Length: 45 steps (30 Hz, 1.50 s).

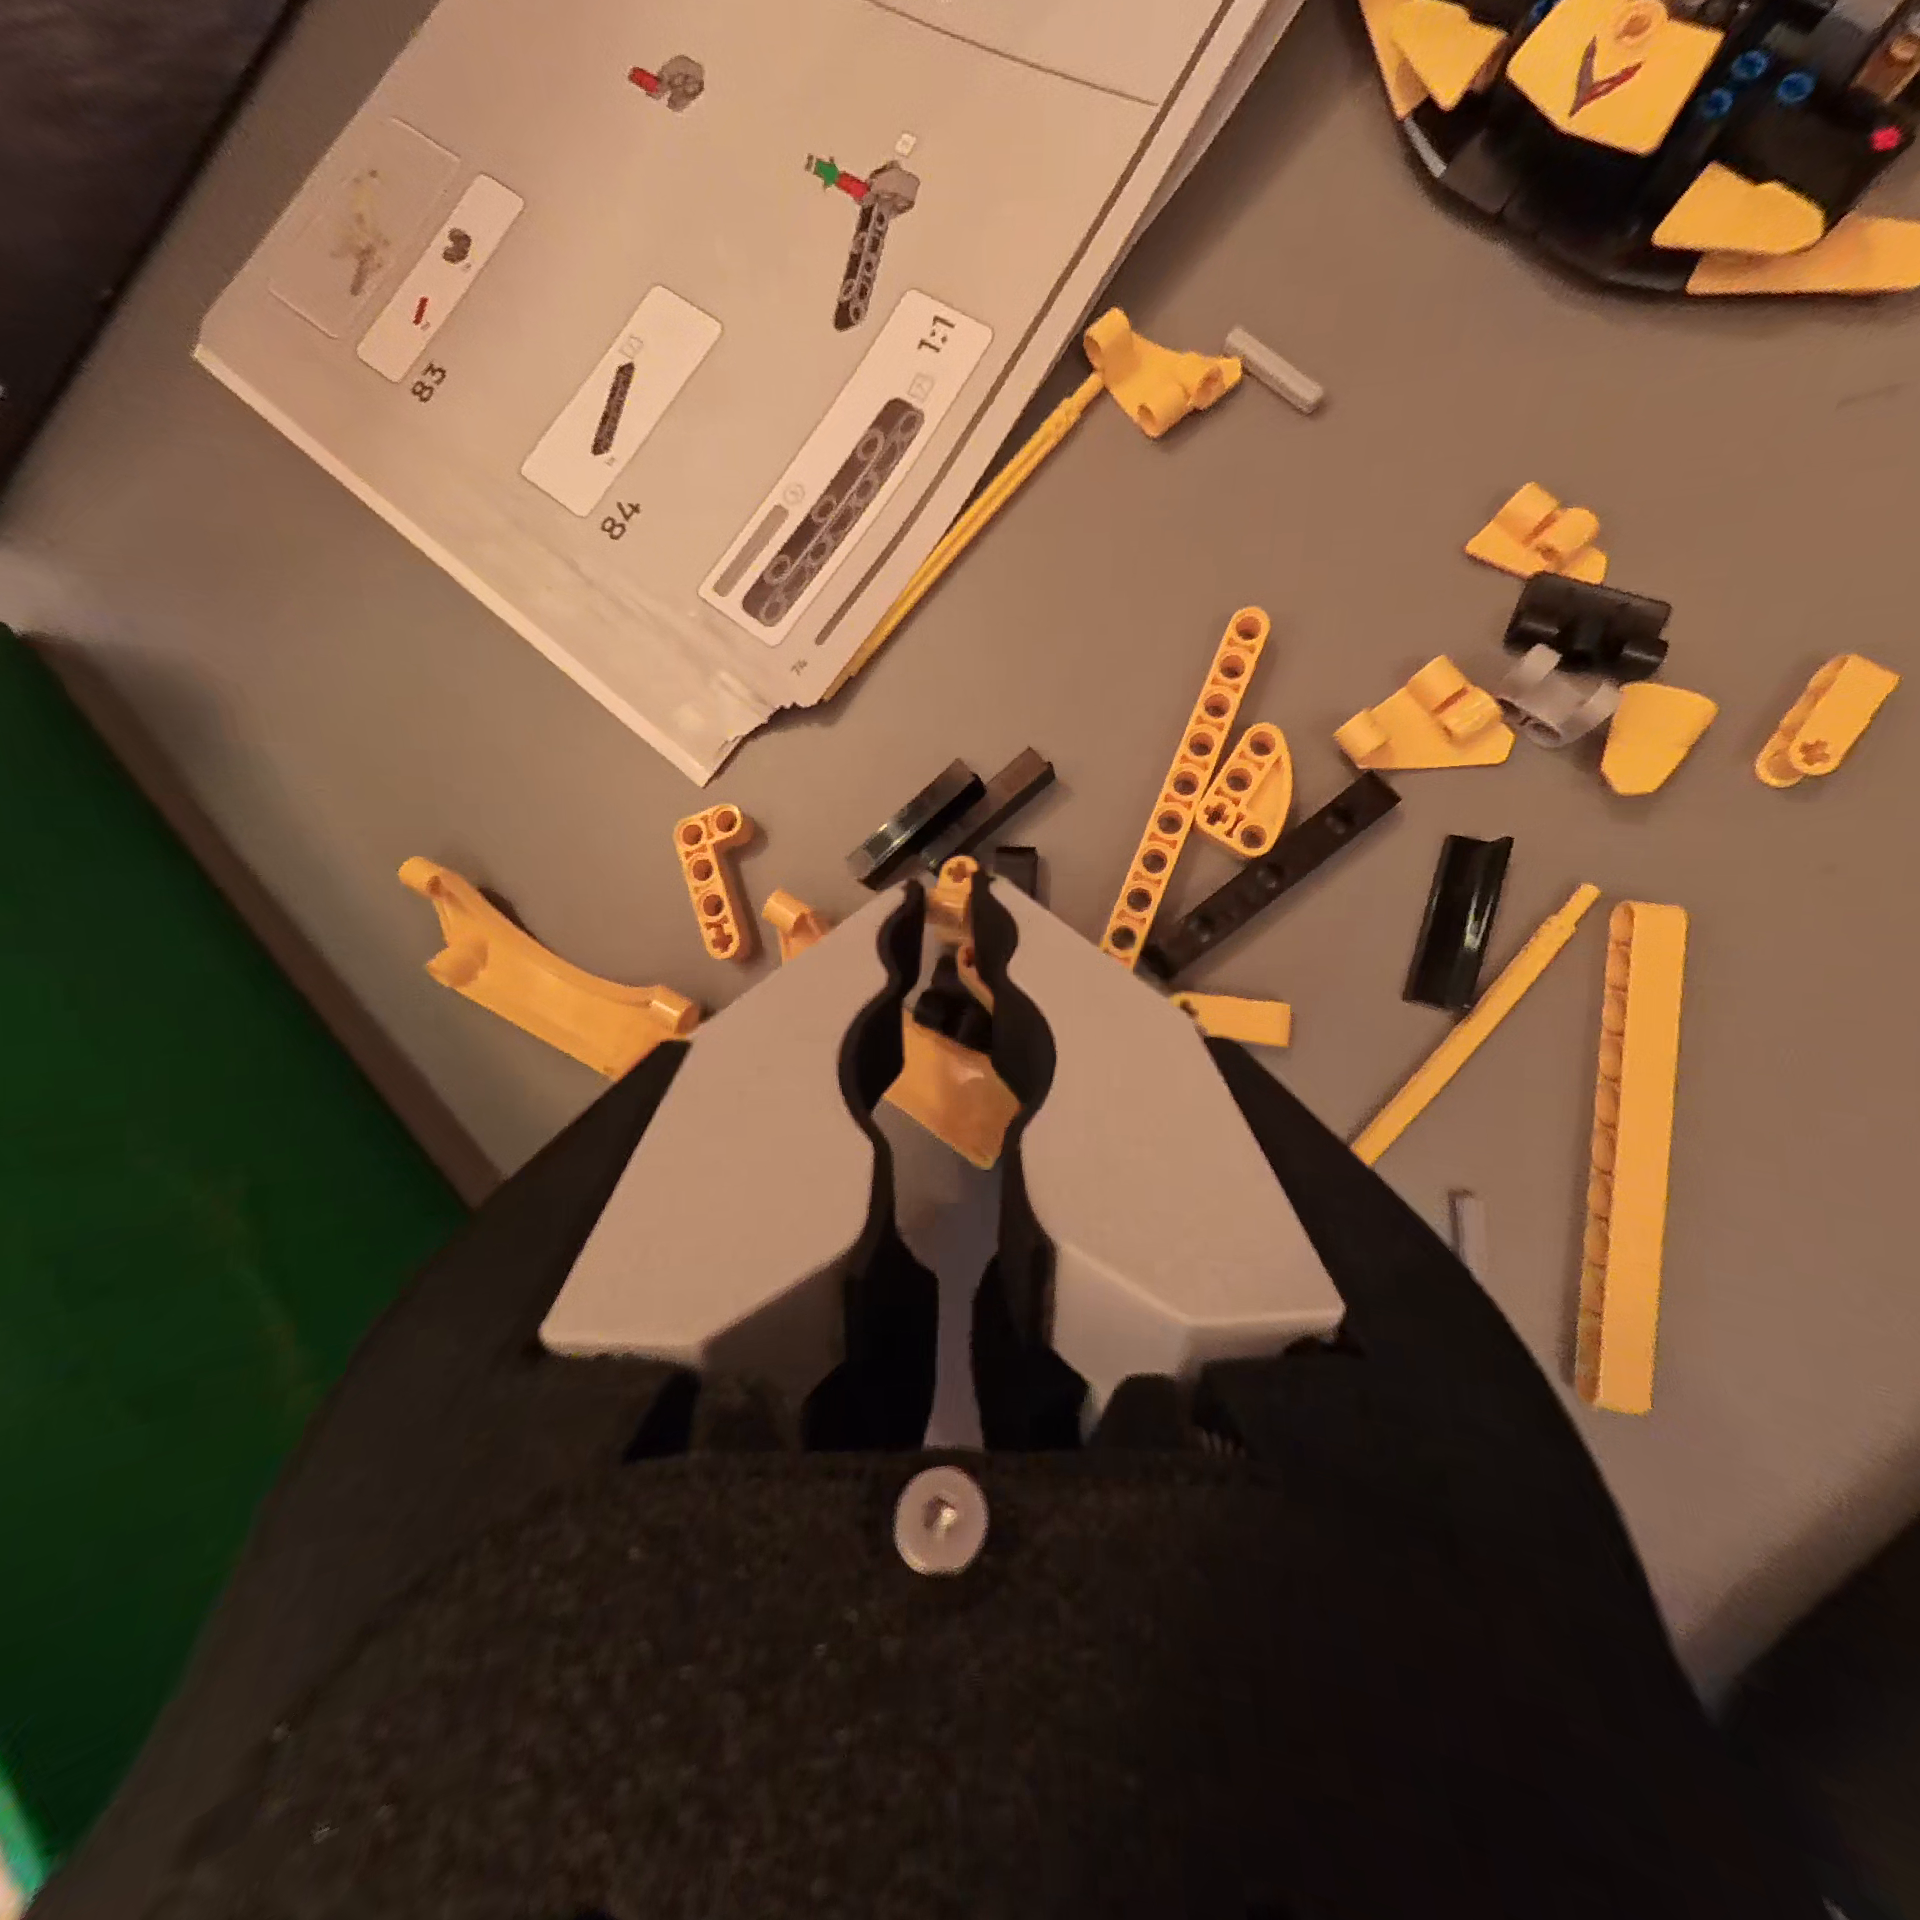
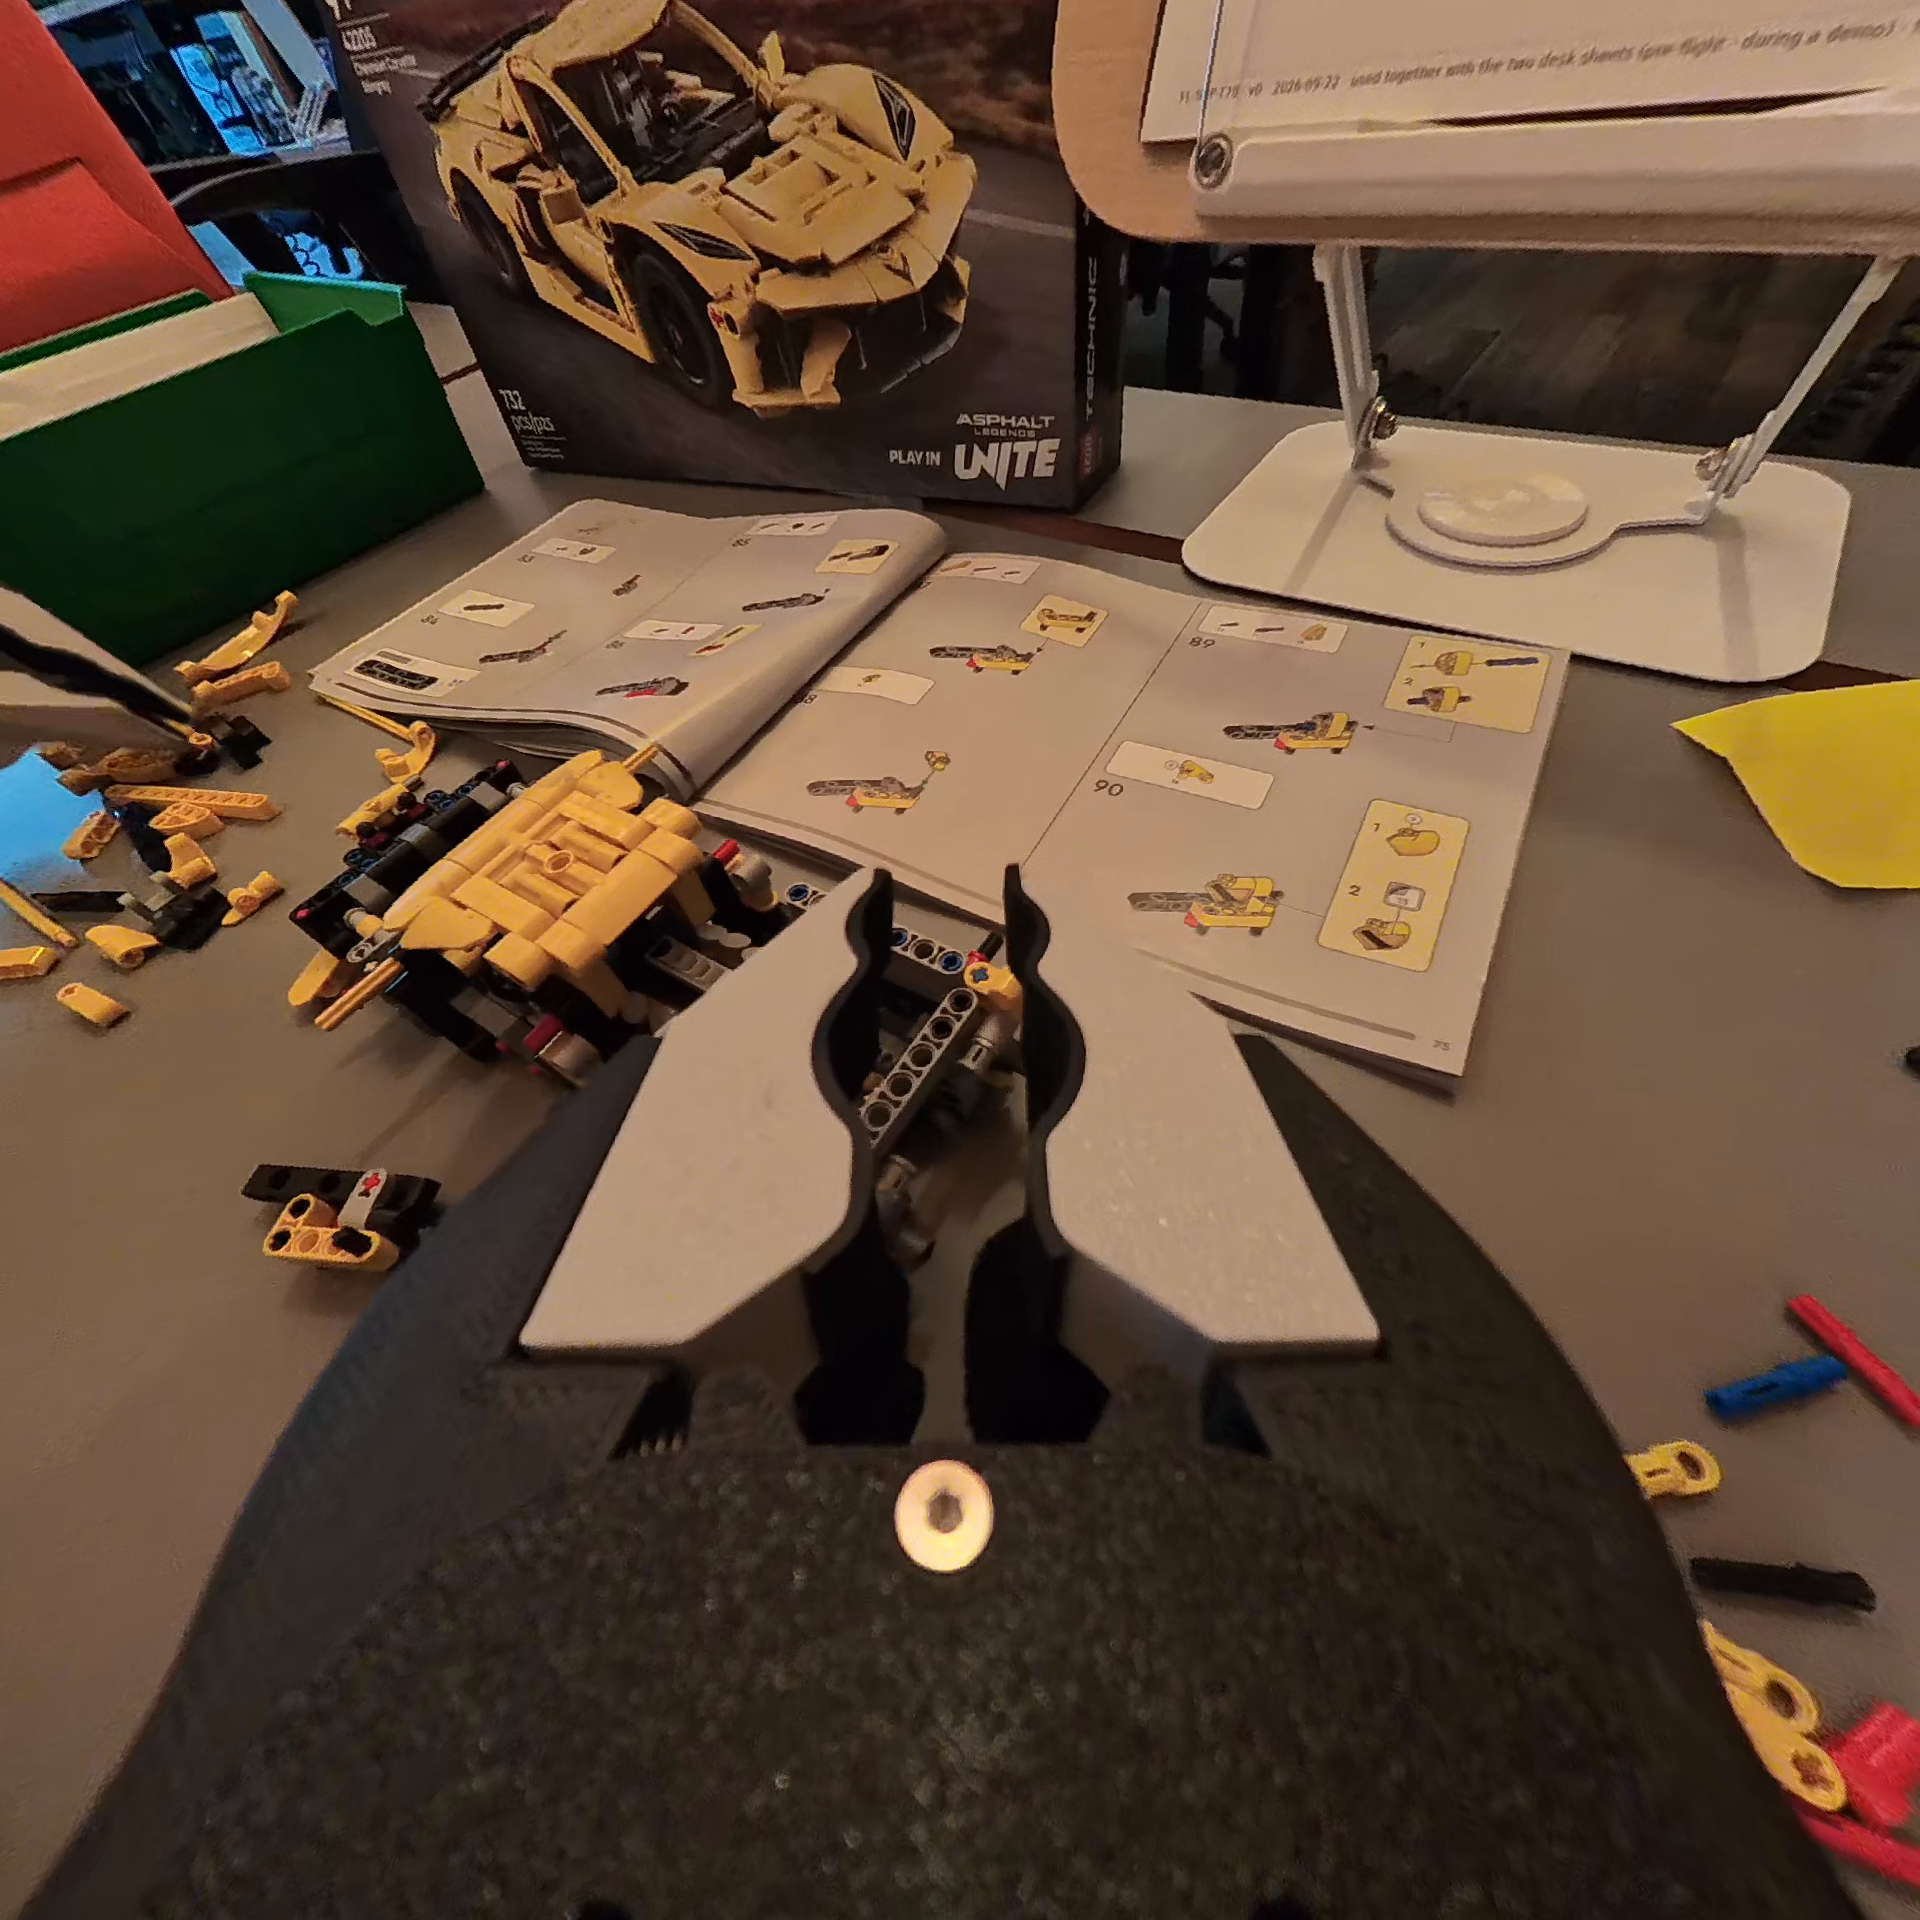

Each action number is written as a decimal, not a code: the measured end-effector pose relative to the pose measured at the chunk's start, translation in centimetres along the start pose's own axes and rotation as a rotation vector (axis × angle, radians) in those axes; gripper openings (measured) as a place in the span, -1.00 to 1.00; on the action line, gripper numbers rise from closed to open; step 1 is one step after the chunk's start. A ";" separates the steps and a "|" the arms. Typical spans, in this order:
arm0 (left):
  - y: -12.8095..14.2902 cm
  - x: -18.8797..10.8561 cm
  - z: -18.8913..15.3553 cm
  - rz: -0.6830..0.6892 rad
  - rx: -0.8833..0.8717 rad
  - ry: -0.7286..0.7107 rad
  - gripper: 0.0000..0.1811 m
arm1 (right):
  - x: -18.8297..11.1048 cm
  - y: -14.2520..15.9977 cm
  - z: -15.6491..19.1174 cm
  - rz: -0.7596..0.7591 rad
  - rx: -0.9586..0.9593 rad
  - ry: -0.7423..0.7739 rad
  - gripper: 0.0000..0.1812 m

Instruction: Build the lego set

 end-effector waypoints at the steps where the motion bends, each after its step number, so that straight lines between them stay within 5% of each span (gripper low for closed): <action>1: 0.1 -0.2 0.1 0.008 0.003 0.000 -0.91 | 0.0 0.0 0.0 -0.001 -0.002 0.001 -0.78; 10: 1.8 -7.2 3.0 -0.037 -0.177 -0.144 -0.91 | -0.3 -0.4 0.1 -0.017 0.013 -0.013 -0.78; 18: 4.0 -4.6 -2.5 -0.069 -0.310 0.045 -0.91 | -0.2 -0.3 0.5 -0.011 0.011 -0.027 -0.78; 26: 4.8 -4.1 -4.9 -0.034 -0.161 0.051 -0.85 | -0.2 -0.3 0.4 -0.014 0.013 -0.024 -0.78; 35: 2.4 -6.5 -7.5 -0.125 0.000 0.087 -0.61 | -0.2 -0.3 0.5 -0.009 0.012 -0.030 -0.78; 45: 0.4 -7.1 -10.6 -0.161 -0.006 0.097 -0.71 | -0.3 -0.4 0.7 -0.013 0.016 -0.038 -0.78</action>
Point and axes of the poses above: each gripper's, where its closed fingertips meet, x out along the fingers, y out of its underside, z = x × y across the jaws, the point moved 3 cm from there along -x, back along the fingers
